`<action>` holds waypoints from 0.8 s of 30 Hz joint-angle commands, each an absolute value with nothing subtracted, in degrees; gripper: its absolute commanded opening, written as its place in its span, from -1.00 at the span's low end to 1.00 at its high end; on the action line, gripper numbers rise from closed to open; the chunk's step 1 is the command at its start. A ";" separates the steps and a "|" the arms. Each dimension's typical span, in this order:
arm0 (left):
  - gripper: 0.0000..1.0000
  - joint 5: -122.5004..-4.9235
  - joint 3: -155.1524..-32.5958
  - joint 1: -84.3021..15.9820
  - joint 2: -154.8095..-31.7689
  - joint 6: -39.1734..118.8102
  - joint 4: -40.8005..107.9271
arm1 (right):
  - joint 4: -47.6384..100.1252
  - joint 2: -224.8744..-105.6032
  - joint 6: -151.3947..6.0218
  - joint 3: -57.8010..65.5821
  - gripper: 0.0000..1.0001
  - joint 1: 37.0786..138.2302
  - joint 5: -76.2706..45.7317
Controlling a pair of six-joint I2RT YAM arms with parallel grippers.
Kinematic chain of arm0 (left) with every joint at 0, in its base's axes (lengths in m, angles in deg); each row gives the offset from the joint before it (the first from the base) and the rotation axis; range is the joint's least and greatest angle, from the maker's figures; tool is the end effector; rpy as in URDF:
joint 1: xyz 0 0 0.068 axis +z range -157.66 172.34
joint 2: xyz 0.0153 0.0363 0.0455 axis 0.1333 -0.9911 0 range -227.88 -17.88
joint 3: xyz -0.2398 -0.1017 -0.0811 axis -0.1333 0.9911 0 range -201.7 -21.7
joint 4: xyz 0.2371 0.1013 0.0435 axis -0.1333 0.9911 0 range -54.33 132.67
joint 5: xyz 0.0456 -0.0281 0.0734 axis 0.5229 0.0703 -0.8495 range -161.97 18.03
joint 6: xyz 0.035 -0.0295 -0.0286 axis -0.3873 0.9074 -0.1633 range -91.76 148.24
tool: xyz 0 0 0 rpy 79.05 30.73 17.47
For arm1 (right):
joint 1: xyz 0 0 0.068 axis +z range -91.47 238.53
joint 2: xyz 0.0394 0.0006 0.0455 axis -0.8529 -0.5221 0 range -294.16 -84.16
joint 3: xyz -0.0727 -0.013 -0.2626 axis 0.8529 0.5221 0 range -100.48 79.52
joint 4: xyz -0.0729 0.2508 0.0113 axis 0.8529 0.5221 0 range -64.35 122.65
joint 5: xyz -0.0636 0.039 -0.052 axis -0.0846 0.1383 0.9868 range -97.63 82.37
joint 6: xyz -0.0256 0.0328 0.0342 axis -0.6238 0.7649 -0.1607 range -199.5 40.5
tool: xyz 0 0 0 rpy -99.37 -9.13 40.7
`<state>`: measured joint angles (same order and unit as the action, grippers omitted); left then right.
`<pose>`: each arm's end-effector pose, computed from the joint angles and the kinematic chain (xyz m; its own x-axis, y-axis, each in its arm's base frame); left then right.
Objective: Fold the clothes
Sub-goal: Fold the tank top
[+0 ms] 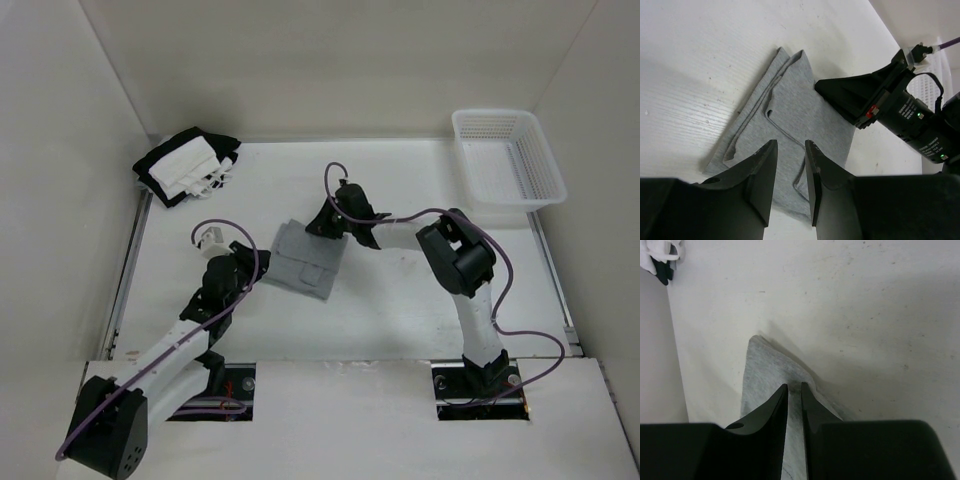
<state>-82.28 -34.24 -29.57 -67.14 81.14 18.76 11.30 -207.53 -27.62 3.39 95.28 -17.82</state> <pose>0.1717 -0.0622 0.1780 -0.3580 -0.7018 -0.6158 -0.1236 0.6894 -0.7138 0.3706 0.2846 0.1357 -0.8256 0.3499 -0.4428 -0.0948 0.6875 0.7200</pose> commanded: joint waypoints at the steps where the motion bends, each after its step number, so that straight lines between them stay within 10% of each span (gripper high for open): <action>1: -0.44 -82.34 -36.91 -28.18 -64.29 80.18 18.70 | 12.20 -206.85 -26.15 2.62 -0.57 94.78 -15.89; 24: 0.03 -81.29 -43.59 -24.15 -62.97 74.29 32.14 | -16.88 -162.24 -27.64 45.56 0.10 86.27 -16.79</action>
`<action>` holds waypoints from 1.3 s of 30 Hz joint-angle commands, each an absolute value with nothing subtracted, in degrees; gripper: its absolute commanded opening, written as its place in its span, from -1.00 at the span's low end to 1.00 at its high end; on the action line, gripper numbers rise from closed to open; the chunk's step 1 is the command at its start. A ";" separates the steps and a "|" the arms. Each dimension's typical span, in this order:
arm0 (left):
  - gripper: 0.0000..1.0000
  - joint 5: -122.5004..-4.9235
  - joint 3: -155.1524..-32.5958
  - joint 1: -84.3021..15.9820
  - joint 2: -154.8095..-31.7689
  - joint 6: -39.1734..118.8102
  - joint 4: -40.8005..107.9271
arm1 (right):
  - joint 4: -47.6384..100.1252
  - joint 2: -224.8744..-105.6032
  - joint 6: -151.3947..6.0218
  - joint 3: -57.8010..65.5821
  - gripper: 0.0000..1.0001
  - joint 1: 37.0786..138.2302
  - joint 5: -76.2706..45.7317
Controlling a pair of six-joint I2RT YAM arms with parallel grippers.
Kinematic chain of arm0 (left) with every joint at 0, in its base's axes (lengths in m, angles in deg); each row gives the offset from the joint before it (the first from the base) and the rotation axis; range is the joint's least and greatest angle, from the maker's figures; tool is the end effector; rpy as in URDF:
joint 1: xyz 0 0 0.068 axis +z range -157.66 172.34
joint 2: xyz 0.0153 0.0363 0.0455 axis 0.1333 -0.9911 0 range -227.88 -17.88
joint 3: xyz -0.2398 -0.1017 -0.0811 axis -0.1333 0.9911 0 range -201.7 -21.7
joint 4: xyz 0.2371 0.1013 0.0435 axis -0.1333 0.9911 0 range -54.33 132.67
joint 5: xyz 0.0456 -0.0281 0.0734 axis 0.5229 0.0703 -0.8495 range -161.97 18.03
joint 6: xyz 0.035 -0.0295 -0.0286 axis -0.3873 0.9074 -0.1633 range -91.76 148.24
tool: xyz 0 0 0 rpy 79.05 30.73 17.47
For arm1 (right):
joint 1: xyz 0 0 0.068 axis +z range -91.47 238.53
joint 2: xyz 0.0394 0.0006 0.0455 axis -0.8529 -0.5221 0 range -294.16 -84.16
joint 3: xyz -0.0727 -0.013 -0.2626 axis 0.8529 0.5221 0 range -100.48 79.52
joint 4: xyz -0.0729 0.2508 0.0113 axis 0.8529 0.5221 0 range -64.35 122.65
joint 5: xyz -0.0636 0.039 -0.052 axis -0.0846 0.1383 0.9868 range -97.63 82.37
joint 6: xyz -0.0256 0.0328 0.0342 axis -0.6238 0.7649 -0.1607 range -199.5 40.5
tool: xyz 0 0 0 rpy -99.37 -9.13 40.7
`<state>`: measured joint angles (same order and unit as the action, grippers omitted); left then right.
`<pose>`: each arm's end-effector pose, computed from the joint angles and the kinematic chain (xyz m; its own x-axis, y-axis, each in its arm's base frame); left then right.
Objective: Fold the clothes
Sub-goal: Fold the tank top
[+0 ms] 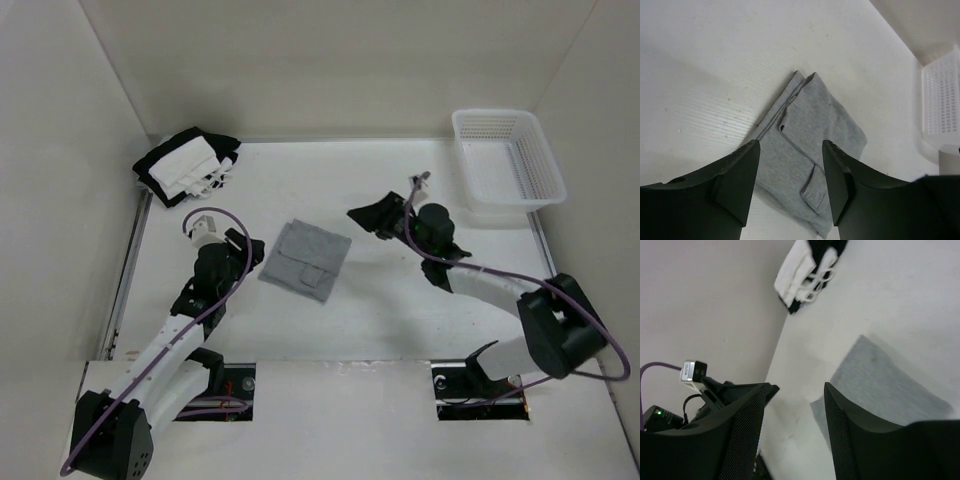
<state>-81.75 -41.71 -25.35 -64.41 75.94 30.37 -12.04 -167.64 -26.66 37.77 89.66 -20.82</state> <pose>0.1791 -0.0508 0.2098 -0.3421 -0.6560 -0.6728 -0.1551 0.7456 -0.6481 0.2707 0.1730 0.2499 -0.5929 0.5484 -0.5897 -0.3738 0.4613 0.8047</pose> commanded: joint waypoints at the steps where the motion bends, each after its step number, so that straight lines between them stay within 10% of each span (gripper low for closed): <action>1: 0.05 -81.29 -43.50 -23.27 -62.88 74.29 32.76 | -17.33 -160.38 -28.17 48.12 0.10 85.12 -15.73; 4: 0.07 -79.54 -42.36 -19.93 -62.71 74.21 32.86 | -16.63 -154.66 -30.10 55.68 -0.06 80.03 -12.65; 7: 0.13 -75.68 -41.66 -16.24 -64.02 75.08 31.63 | -15.23 -154.64 -31.25 58.69 -0.97 76.68 -12.55; 8: 0.16 -74.62 -41.48 -15.18 -64.72 75.52 31.10 | -14.44 -155.52 -31.08 58.52 -1.00 76.15 -12.90; 11: 0.17 -71.72 -41.04 -12.72 -66.74 76.40 29.52 | -14.08 -157.28 -30.72 57.20 -0.93 76.15 -12.90; 17: 0.15 -70.92 -40.07 -11.04 -67.80 77.11 28.64 | -14.52 -156.32 -30.99 57.73 -0.16 76.15 -12.64; 39: 0.13 -72.68 -42.10 -12.27 -73.16 74.30 25.12 | -14.61 -157.99 -30.55 57.29 -0.08 75.80 -13.87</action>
